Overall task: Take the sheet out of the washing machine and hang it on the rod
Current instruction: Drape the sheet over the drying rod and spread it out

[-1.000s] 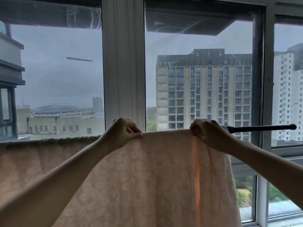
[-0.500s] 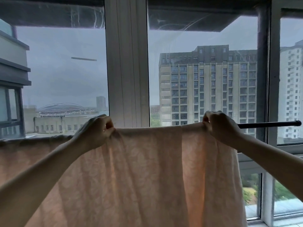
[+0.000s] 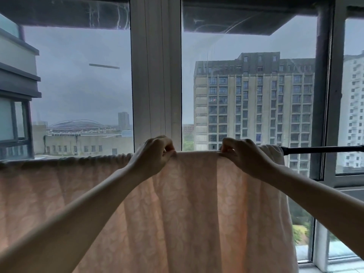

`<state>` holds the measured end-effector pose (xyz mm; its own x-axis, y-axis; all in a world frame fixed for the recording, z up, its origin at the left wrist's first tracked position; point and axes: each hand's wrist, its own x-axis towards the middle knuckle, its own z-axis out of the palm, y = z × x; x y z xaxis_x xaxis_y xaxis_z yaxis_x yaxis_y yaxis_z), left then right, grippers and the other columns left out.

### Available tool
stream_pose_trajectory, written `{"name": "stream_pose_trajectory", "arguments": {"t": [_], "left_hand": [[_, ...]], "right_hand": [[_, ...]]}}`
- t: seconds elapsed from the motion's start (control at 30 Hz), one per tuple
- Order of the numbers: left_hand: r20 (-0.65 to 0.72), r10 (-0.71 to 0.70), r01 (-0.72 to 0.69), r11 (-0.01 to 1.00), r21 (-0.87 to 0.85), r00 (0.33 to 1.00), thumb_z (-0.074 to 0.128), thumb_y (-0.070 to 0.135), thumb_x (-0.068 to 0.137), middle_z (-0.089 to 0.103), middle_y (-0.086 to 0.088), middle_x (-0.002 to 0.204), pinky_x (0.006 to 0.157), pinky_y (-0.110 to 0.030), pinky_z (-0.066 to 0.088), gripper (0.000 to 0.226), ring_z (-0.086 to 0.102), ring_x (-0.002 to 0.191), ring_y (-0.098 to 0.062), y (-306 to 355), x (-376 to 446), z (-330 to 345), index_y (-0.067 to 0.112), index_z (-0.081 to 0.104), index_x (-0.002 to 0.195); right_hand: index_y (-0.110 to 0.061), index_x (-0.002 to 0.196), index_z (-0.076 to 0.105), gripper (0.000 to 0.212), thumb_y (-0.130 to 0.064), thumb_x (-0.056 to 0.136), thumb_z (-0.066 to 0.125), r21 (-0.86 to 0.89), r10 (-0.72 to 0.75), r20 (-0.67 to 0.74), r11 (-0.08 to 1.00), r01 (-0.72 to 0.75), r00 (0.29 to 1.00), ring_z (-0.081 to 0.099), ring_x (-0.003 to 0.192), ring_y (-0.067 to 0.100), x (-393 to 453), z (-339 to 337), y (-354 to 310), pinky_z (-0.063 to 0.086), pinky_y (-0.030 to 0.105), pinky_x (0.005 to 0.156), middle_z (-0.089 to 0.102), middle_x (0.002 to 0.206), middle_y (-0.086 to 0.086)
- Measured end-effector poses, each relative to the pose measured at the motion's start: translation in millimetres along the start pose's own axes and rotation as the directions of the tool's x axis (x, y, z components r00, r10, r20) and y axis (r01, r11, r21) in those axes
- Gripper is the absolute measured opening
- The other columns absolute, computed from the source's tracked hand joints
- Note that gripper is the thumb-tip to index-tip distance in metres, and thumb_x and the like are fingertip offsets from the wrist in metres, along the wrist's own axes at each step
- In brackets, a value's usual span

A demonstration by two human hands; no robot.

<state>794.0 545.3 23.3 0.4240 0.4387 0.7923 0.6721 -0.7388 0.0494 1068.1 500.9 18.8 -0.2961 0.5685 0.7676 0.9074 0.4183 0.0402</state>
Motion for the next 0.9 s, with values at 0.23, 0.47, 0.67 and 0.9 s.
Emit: {"name": "stream_pose_trajectory", "arguments": {"t": [0.23,0.47,0.67,0.9], "left_hand": [[-0.008,-0.102,0.102,0.986,0.135,0.995,0.06,0.01,0.088,0.054,0.001,0.08,0.065,-0.029,0.042,0.012,0.056,0.075,-0.019,-41,-16,-26,0.014,0.053,0.08],[0.02,-0.118,0.113,0.983,0.147,0.993,0.053,0.011,0.092,0.066,-0.001,0.106,0.076,-0.024,0.046,0.016,0.062,0.092,-0.015,-27,-17,-29,0.014,0.064,0.104],[0.068,0.02,-0.025,0.997,0.075,0.998,0.056,0.027,0.094,0.065,0.006,0.102,0.069,-0.018,0.041,0.019,0.061,0.086,-0.01,17,-7,7,0.019,0.065,0.108],[-0.001,-0.048,0.047,0.995,0.084,0.999,0.057,0.018,0.092,0.069,-0.001,0.09,0.07,-0.033,0.052,0.01,0.062,0.077,-0.015,15,16,16,0.018,0.065,0.087]], "right_hand": [[-0.023,0.089,0.041,0.011,-0.022,0.096,0.048,-0.282,0.204,-0.026,0.938,-0.203,0.979,0.053,0.06,0.016,-12,-20,25,0.031,0.023,0.05,0.058,0.075,0.0],[-0.023,0.105,0.049,0.012,-0.024,0.093,0.051,-0.241,0.053,-0.007,0.969,-0.053,0.999,0.059,0.082,0.018,-12,-12,9,0.049,0.033,0.072,0.064,0.093,0.001],[-0.019,0.094,0.052,0.015,-0.032,0.097,0.048,-0.134,-0.102,0.034,0.985,0.105,0.994,0.06,0.078,0.017,3,13,-24,0.052,0.038,0.069,0.064,0.087,-0.002],[-0.019,0.092,0.039,0.01,-0.011,0.097,0.043,-0.222,0.042,0.131,0.975,-0.012,0.99,0.054,0.056,0.017,28,1,-2,0.054,0.041,0.06,0.055,0.068,0.001]]}}
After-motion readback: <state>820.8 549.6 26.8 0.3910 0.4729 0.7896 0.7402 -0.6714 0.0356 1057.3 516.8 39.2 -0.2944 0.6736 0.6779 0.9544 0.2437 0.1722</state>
